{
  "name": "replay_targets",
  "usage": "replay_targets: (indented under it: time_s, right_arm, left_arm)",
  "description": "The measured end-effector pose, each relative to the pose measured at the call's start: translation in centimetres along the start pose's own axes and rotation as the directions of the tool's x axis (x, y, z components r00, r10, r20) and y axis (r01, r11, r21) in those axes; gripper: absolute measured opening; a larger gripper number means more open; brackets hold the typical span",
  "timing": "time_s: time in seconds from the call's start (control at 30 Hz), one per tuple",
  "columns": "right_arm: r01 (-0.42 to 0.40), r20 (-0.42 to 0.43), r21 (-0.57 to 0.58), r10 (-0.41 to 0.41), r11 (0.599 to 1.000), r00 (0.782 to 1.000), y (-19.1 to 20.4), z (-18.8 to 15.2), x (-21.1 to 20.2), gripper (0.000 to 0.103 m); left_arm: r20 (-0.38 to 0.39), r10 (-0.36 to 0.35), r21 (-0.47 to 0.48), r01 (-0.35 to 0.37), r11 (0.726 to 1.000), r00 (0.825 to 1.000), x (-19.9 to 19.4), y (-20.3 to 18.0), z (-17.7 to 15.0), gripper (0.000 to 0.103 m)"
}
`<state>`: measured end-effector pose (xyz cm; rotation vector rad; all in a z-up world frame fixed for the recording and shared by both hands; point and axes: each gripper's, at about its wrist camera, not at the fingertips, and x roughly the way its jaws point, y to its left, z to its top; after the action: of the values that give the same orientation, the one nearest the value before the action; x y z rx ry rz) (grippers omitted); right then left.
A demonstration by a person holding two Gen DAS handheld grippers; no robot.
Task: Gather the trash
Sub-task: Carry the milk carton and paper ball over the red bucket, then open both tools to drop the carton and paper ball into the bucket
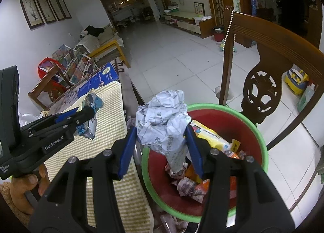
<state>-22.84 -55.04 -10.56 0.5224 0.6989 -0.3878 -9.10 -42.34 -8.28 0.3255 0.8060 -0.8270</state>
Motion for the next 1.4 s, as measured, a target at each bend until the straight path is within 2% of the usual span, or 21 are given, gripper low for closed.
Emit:
replay_targets:
  time_s: [0.3, 0.5, 0.77, 1.07, 1.23, 1.3, 1.37, 1.4]
  right_arm:
    - [-0.012, -0.004, 0.013, 0.012, 1.0, 1.0, -2.1, 0.5, 0.0, 0.048]
    - [0.0, -0.008, 0.033, 0.001, 0.999, 1.0, -4.0, 0.6, -0.3, 0.048]
    - [0.03, -0.016, 0.069, -0.029, 0.997, 0.999, -7.2, 0.5, -0.9, 0.048]
    - [0.044, -0.019, 0.091, -0.042, 0.995, 0.999, -9.3, 0.3, -1.5, 0.048]
    - [0.044, -0.019, 0.094, -0.042, 0.995, 0.999, -9.7, 0.4, -1.5, 0.048]
    - [0.042, -0.021, 0.094, -0.04, 0.995, 0.999, -9.7, 0.4, -1.5, 0.048]
    - [0.04, -0.022, 0.091, -0.038, 0.995, 0.999, -9.6, 0.4, -1.4, 0.048]
    - [0.038, -0.023, 0.09, -0.037, 0.995, 0.999, -9.6, 0.4, -1.3, 0.048]
  left_arm:
    - [-0.014, 0.012, 0.01, -0.012, 1.0, 1.0, 0.8, -1.8, 0.3, 0.023]
    - [-0.033, -0.004, 0.018, 0.004, 1.0, 0.999, 1.8, -3.5, 0.5, 0.023]
    - [-0.115, -0.087, 0.012, 0.089, 0.996, 0.99, 4.7, -6.7, -0.2, 0.023]
    - [-0.19, -0.106, 0.026, 0.112, 0.993, 0.976, 7.3, -9.0, -1.2, 0.023]
    - [-0.203, -0.105, 0.032, 0.114, 0.993, 0.974, 7.7, -9.5, -1.5, 0.031]
    - [-0.197, -0.102, 0.038, 0.111, 0.993, 0.975, 7.5, -9.6, -1.3, 0.039]
    - [-0.186, -0.097, 0.038, 0.106, 0.994, 0.978, 7.3, -9.6, -1.2, 0.054]
    - [-0.182, -0.097, 0.037, 0.105, 0.994, 0.979, 7.2, -9.6, -1.1, 0.056]
